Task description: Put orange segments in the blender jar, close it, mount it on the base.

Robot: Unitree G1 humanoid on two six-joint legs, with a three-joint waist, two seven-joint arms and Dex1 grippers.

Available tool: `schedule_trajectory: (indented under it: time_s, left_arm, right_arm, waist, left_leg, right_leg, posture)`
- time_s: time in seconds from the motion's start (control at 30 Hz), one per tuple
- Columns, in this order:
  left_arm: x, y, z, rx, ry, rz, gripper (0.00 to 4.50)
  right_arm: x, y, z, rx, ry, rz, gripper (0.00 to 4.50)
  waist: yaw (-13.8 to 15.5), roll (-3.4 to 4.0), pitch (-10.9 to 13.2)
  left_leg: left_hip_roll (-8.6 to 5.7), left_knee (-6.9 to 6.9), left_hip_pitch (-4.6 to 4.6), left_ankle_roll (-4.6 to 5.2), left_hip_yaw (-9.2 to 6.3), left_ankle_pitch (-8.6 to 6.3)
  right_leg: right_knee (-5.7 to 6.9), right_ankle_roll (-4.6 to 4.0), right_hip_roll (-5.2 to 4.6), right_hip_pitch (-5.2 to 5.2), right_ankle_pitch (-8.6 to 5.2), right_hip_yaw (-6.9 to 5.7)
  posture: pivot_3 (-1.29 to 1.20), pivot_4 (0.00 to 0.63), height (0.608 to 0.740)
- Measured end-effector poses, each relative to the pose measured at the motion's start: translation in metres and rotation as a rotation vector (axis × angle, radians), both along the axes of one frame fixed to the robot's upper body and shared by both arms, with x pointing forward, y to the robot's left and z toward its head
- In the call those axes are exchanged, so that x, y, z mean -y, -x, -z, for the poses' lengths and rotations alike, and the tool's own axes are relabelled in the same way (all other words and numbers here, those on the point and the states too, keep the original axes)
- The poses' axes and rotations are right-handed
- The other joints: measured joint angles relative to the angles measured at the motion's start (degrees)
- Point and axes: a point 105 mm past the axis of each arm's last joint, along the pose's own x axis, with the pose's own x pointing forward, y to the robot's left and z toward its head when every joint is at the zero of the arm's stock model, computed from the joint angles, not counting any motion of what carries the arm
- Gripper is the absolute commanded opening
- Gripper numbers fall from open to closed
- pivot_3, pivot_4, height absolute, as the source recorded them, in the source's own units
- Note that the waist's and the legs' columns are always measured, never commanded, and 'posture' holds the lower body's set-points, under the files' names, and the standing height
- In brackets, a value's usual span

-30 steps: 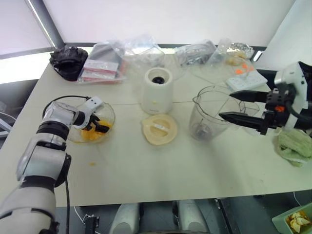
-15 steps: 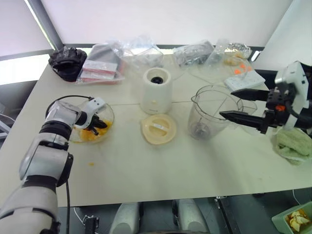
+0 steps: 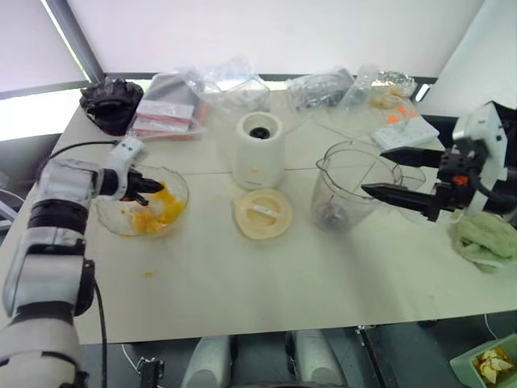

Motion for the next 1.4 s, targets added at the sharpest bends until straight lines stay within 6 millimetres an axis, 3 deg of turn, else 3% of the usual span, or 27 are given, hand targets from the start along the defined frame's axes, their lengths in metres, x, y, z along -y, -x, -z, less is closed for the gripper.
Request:
schedule_trajectory:
  time_s: [0.27,0.5,0.6,0.73,0.9,1.1,1.4]
  left_arm:
    - [0.009,0.027,-0.005,0.016,0.070,-0.023,0.08]
    - [0.015,0.027,-0.022,0.072,0.097,-0.037,0.08]
    - [0.010,0.021,-0.007,0.040,0.030,-0.075,0.95]
    - [-0.007,0.006,0.007,0.008,-0.065,-0.157,2.85]
    - [-0.008,-0.015,0.003,0.041,-0.152,-0.163,2.85]
    - [0.003,-0.022,0.034,-0.042,-0.151,-0.138,2.85]
    - [0.007,-0.024,0.053,-0.085,-0.211,-0.111,2.85]
  right_arm:
    - [-0.002,-0.006,0.000,0.010,0.002,-0.021,4.31]
    - [-0.002,-0.010,0.001,0.004,0.003,-0.022,4.31]
    - [-0.002,-0.010,0.000,0.005,0.003,-0.027,4.31]
    - [-0.003,-0.011,0.001,0.003,0.003,-0.032,4.31]
    - [-0.004,-0.010,0.001,0.007,0.000,-0.027,4.31]
    - [-0.001,-0.010,0.001,0.015,-0.003,-0.004,4.31]
    - [-0.002,-0.007,0.002,0.019,0.010,0.010,4.31]
  waist:
    - [0.3,0.00,0.0]
    - [0.2,0.00,0.0]
    - [0.2,0.01,0.0]
    - [0.3,0.00,0.0]
    - [0.4,-0.01,0.0]
    - [0.2,-0.02,0.0]
    - [0.3,-0.02,0.0]
  left_leg:
    - [-0.01,0.01,0.00,0.00,-0.02,0.00]
    - [-0.02,0.01,0.01,-0.01,0.03,0.00]
    - [-0.03,0.01,0.02,-0.01,0.06,0.00]
    - [-0.08,0.01,-0.01,0.00,0.10,0.00]
    - [-0.10,0.03,-0.02,-0.01,0.12,0.00]
    - [-0.11,0.03,-0.02,0.00,0.13,0.00]
    - [-0.11,0.04,-0.02,0.00,0.12,0.00]
  right_leg:
    - [0.00,-0.01,-0.02,0.00,-0.01,-0.01]
    - [0.01,-0.01,-0.01,0.01,-0.01,-0.01]
    - [0.01,-0.02,0.00,0.01,-0.01,-0.01]
    - [0.00,-0.01,0.00,0.02,-0.01,-0.03]
    - [0.00,-0.01,-0.01,0.02,0.00,-0.04]
    - [0.03,0.00,0.01,0.01,0.00,-0.05]
    - [0.04,0.00,0.01,0.01,0.00,-0.04]
  posture:
    - [0.00,0.150,0.740]
    - [0.00,0.150,0.740]
    - [0.00,0.150,0.740]
    - [0.00,0.150,0.740]
    - [0.00,0.150,0.740]
    - [0.00,0.150,0.740]
    - [0.00,0.150,0.740]
